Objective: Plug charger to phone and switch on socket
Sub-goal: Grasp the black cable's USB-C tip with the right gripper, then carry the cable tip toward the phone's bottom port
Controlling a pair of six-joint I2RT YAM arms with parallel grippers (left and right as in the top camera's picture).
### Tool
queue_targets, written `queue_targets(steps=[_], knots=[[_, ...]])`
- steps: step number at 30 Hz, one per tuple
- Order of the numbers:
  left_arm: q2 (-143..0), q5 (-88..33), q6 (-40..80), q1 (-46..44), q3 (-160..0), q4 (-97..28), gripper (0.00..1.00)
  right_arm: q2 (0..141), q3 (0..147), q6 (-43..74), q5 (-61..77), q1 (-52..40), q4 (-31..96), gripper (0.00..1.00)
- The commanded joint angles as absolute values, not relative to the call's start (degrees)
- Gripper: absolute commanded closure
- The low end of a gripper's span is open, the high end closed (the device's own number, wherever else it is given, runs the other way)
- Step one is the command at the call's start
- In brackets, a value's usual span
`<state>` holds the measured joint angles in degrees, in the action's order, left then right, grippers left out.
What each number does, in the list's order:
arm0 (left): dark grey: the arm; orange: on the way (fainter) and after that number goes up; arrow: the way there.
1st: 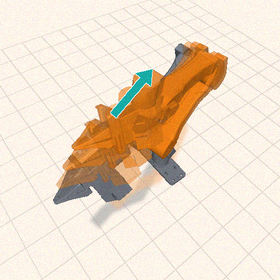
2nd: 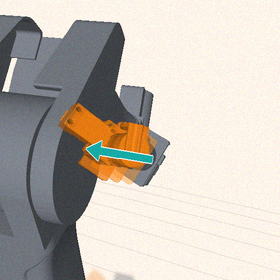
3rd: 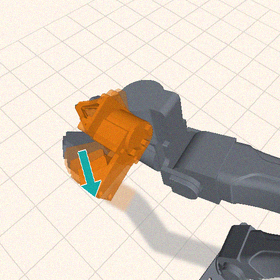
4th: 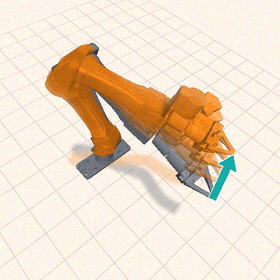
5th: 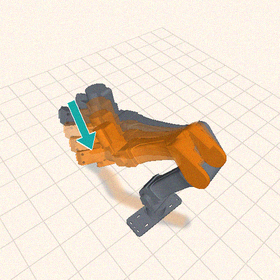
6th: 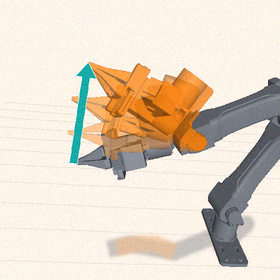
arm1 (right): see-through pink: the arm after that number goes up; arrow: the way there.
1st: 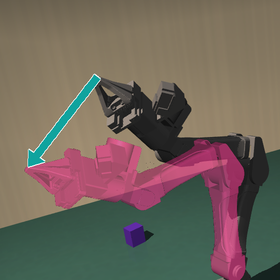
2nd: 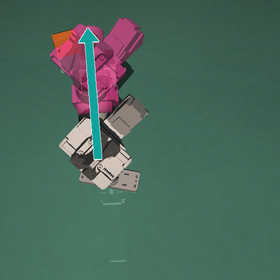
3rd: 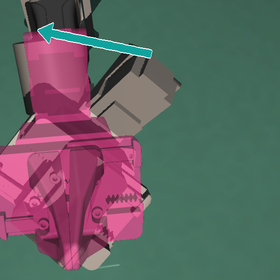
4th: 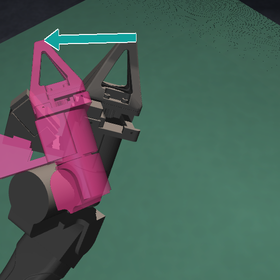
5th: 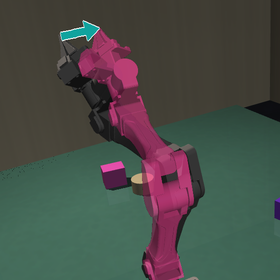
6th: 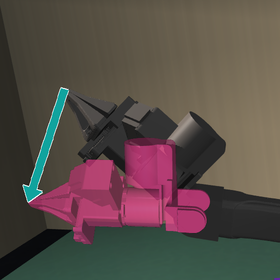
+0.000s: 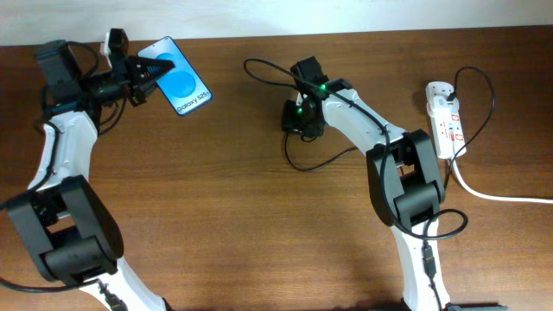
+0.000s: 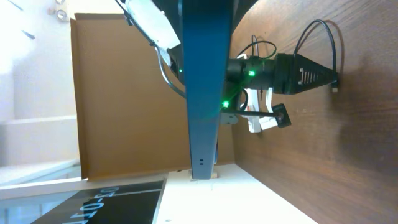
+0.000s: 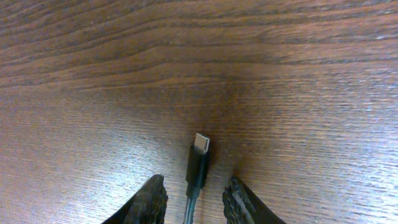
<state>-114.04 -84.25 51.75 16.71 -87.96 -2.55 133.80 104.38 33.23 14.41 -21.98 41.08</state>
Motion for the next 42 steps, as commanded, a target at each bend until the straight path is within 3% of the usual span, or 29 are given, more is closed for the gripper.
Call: queue_targets(steps=[1, 9, 18, 21, 29, 42], knots=[[-114.0, -86.4, 50.9, 17.3, -88.9, -2.5, 1.0, 135.5, 105.1, 35.1, 13.2, -23.3, 41.4, 0.66], [-114.0, -86.4, 50.9, 17.3, -88.9, -2.5, 1.0, 135.5, 105.0, 37.0, 7.8, -24.4, 42.6, 0.7], [-114.0, -86.4, 50.9, 17.3, -88.9, -2.7, 1.0, 135.5, 104.8, 37.1, 7.2, -24.4, 41.8, 0.96], [-114.0, -86.4, 50.9, 17.3, -88.9, -2.7, 1.0, 135.3, 104.8, 36.0, 7.8, -24.4, 42.6, 0.96], [-114.0, -86.5, 50.9, 17.3, -88.9, -2.7, 1.0, 123.8, 104.8, 6.2, 30.1, -24.3, 46.2, 0.96], [-114.0, -88.4, 47.8, 14.6, -88.9, -2.6, 1.0, 108.5, 104.8, 2.1, 37.6, -24.3, 55.4, 0.96]])
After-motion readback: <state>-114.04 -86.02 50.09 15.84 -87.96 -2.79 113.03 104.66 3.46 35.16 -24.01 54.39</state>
